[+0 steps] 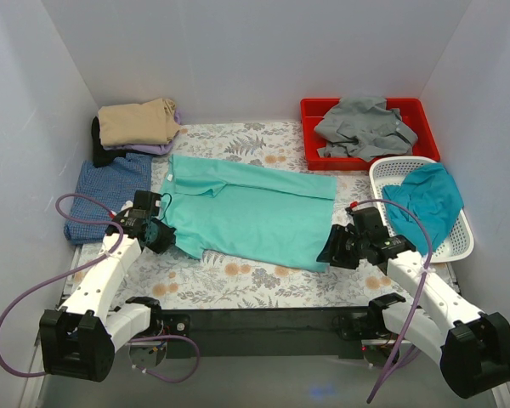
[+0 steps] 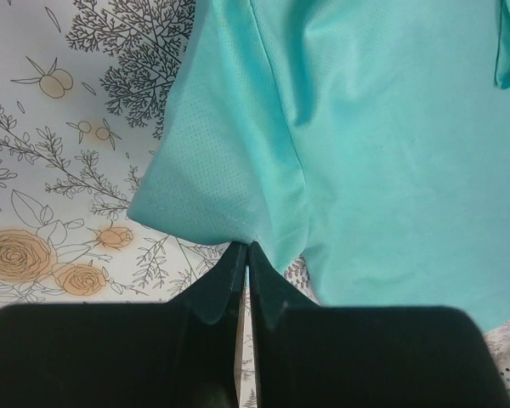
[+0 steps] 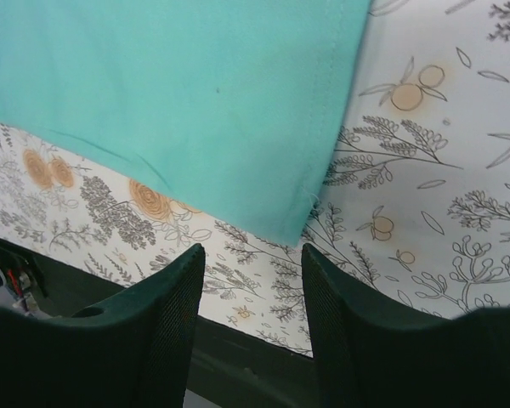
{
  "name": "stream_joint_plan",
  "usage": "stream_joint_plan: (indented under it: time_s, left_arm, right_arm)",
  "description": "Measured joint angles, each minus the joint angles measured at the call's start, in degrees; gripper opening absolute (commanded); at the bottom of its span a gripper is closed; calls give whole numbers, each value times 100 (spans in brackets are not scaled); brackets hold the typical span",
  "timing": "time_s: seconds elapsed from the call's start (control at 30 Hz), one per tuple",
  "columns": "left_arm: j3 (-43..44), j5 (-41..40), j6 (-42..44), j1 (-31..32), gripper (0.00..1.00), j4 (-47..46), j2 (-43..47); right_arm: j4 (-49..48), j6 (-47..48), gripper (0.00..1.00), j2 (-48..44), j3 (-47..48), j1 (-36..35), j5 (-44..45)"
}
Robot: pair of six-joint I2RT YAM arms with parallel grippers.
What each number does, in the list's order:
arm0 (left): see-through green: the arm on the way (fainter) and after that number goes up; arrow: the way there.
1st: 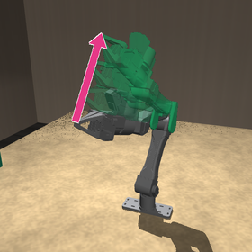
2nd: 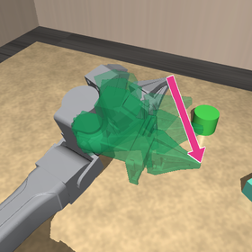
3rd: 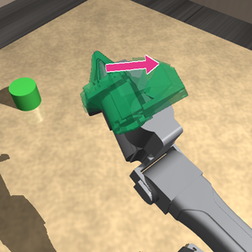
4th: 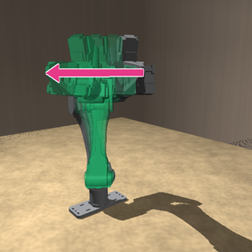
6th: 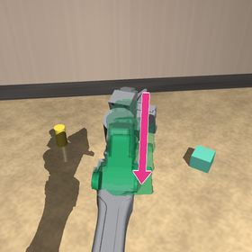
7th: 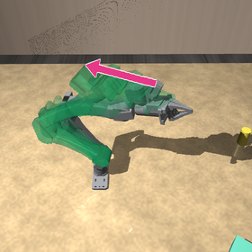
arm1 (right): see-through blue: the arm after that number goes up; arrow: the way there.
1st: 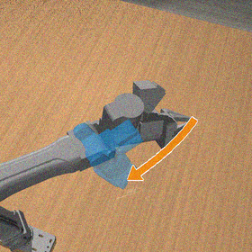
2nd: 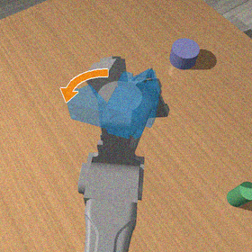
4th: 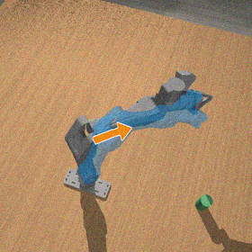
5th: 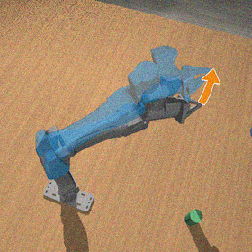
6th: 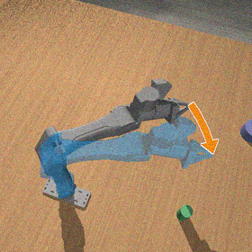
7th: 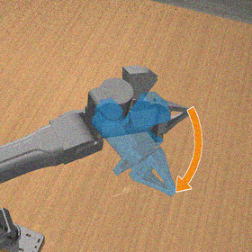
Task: Fold and stack the t-shirts
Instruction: Fold the tshirt
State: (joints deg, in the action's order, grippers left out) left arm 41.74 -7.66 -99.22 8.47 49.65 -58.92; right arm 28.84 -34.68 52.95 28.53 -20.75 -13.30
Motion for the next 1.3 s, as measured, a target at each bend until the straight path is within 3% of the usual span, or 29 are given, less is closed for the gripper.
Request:
stream_joint_plan:
  time_s: [0.4,0.63,0.7,0.83,0.87,0.97,1.17,1.3]
  left_arm:
    - [44,-22,46,0,0,98,-2]
    - [44,-31,44,0,0,101,0]
    - [44,-31,44,0,0,101,7]
    - [44,-35,44,0,0,101,37]
    - [44,-35,44,0,0,101,42]
    - [44,-44,44,0,0,101,52]
    - [44,-52,46,0,0,103,55]
    - [44,-59,55,0,0,111,55]
  right_arm:
    - [103,-179,57,-83,-549,0,273]
    - [-516,-354,56,-269,-868,0,127]
    - [-776,-417,51,-286,-966,0,79]
    - [-1176,-472,25,-131,-1108,0,-24]
    - [-1263,-511,14,-79,-1154,2,-94]
    - [-1392,-555,1,-61,-1259,0,-140]
    - [-1241,-566,1,-337,-1224,0,-234]
    - [-732,-562,1,-389,-704,0,-227]
